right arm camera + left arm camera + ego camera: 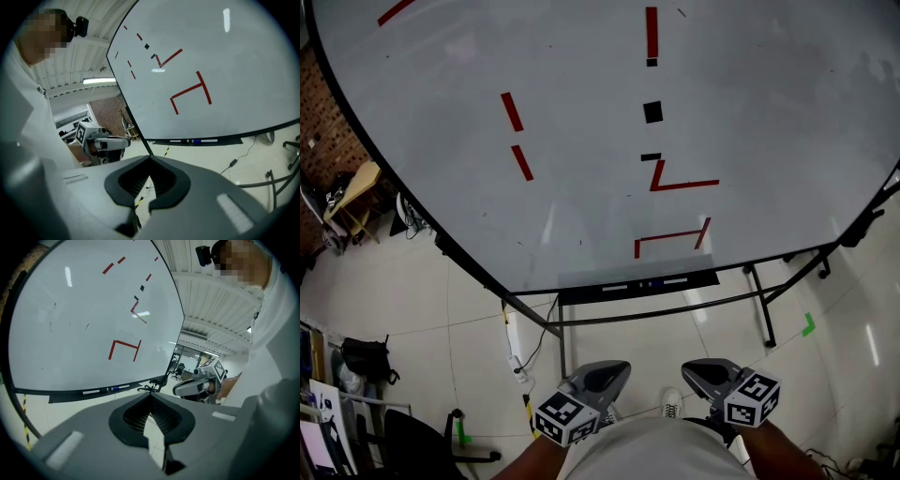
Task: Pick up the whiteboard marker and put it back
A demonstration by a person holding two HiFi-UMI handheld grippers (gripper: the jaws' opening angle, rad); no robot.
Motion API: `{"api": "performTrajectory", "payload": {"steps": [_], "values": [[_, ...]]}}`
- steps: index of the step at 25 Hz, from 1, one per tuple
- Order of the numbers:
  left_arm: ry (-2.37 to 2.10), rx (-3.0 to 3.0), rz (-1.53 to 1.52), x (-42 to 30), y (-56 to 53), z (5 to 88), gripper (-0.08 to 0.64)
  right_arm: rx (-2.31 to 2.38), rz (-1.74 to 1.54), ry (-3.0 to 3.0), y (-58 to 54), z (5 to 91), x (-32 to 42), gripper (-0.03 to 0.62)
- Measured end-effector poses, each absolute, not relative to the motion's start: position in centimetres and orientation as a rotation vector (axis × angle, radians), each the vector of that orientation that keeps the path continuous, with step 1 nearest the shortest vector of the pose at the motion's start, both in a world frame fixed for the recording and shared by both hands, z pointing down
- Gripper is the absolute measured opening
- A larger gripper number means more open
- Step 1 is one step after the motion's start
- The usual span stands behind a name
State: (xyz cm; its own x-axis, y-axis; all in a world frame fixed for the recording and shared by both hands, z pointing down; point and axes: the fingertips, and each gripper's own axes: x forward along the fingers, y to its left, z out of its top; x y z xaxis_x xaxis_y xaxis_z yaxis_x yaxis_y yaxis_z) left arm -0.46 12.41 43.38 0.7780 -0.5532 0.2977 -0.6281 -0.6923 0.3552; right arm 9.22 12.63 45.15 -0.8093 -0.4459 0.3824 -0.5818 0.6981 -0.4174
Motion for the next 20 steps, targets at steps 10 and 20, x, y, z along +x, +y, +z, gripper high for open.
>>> {"api": "performTrajectory", "payload": {"steps": [10,20], "values": [[-0.899,2.515,0.229,-0.55,12.79,43.74,0.017,0.796,0.771,-2.657,12.59,45.21,9.02,0.002],[-0.905,2.511,0.225,-0.37,12.90,43.70,0.017,0.787,0.770,-2.652,12.76,45.33,9.33,0.000]]}}
